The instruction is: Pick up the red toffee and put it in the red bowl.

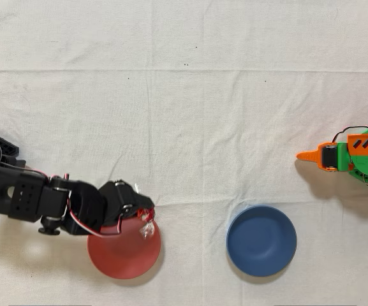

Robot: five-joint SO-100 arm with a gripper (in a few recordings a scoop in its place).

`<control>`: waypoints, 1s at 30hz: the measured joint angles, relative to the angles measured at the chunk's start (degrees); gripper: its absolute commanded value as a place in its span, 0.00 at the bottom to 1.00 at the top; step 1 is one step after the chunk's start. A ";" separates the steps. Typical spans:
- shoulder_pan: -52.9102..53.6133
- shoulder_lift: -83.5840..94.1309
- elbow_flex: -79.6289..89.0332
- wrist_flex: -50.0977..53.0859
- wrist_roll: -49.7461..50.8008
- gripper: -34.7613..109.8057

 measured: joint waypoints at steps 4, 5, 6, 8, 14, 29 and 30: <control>5.01 0.09 2.02 -1.85 -1.67 0.26; 5.80 0.09 2.46 -2.37 -2.20 0.26; 6.50 0.09 2.72 -2.81 -2.37 0.26; 7.91 0.09 3.16 -3.87 -3.16 0.26; 12.30 0.44 6.42 -6.15 -4.57 0.26; 14.41 0.97 9.76 -10.28 -4.22 0.30; 14.41 0.97 9.76 -10.72 -3.87 0.33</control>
